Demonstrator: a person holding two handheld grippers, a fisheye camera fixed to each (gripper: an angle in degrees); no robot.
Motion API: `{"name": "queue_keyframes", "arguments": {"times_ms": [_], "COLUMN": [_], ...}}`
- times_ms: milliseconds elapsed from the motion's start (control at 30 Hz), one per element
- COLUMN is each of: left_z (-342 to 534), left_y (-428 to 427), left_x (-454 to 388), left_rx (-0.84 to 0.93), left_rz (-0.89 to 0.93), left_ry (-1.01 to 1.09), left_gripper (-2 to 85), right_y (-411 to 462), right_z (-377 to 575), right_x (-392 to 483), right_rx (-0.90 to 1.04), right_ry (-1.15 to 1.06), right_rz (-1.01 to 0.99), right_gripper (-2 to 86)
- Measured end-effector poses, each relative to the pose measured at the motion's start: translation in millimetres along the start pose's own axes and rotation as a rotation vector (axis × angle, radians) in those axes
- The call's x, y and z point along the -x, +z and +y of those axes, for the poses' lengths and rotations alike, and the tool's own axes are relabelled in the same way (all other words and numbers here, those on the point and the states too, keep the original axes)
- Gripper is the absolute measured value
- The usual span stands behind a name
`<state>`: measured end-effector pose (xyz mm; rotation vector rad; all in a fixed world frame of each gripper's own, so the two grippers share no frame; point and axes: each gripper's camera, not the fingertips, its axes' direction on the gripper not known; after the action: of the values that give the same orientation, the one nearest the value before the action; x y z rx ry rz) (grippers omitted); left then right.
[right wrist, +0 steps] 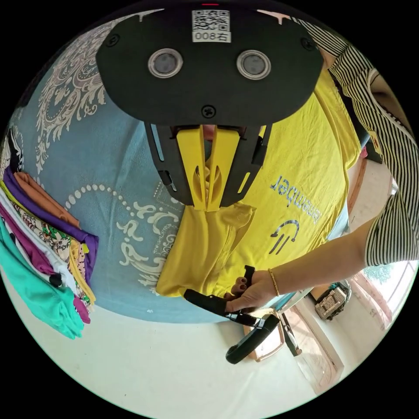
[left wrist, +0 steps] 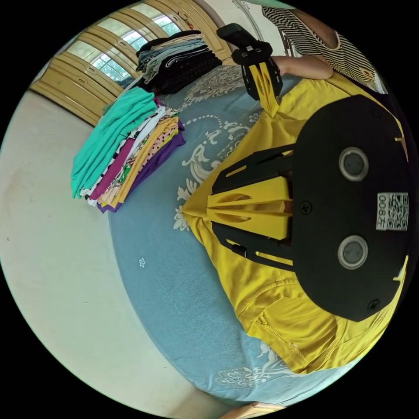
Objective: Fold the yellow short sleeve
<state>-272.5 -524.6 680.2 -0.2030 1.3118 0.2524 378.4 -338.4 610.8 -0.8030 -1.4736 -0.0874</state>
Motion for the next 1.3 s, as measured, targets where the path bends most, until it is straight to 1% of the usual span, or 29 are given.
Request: {"name": "queue_keyframes", "arguments": {"times_ms": [100,167,233,267,333,400,467,567,700,800,867,933,1067,1167,1200,1300], "left_z": [20,40,52,60,70,80,96,115,129,131,134,138,150,152,151,143], "left_y": [-18,-22,-20,-18,-24,-34,-41,-41,-39,-38,-48,-57,-59,-70,-73,-90], "left_x": [-15,-28,-34,-35,-34,-36,-44,-58,-66,-70,-74,-79,-89,-95,-97,-106], "left_rx": [-0.02,0.005,0.049,0.084,0.077,0.045,0.05,0.098,0.115,0.134,0.098,0.083,0.119,0.092,0.083,0.016], "left_rz": [0.074,0.132,0.155,0.149,0.165,0.252,0.346,0.359,0.41,0.397,0.399,0.374,0.372,0.375,0.366,0.308], "left_ry": [0.026,0.041,0.044,0.032,0.0,-0.018,-0.033,-0.061,-0.116,-0.129,-0.144,-0.145,-0.172,-0.186,-0.186,-0.154], "left_gripper": [0.5,0.5,0.6,0.6,0.8,1.1,1.7,2.2,2.4,1.8,1.2,1.1,1.1,1.4,1.5,1.7], "right_y": [-3,9,28,28,26,22,17,13,20,21,19,12,8,24,33,36], "right_z": [-3,-8,-12,-13,-14,-13,-11,-10,-11,-12,-11,-10,-11,-17,-19,-21], "right_x": [3,9,18,19,19,14,8,3,-1,-3,-6,-12,-17,-14,-12,-12], "right_rx": [-0.032,0.029,0.138,0.126,0.129,0.11,0.082,0.052,0.094,0.1,0.091,0.045,-0.002,0.067,0.122,0.127], "right_ry": [-0.049,-0.088,-0.137,-0.138,-0.151,-0.132,-0.121,-0.108,-0.114,-0.118,-0.119,-0.109,-0.094,-0.117,-0.124,-0.128], "right_rz": [-0.106,-0.113,-0.097,-0.092,-0.079,-0.087,-0.114,-0.131,-0.132,-0.139,-0.146,-0.17,-0.189,-0.187,-0.174,-0.161], "right_gripper": [0.2,0.2,0.3,0.3,0.3,0.3,0.3,0.3,0.3,0.3,0.3,0.3,0.3,0.3,0.3,0.3]}}
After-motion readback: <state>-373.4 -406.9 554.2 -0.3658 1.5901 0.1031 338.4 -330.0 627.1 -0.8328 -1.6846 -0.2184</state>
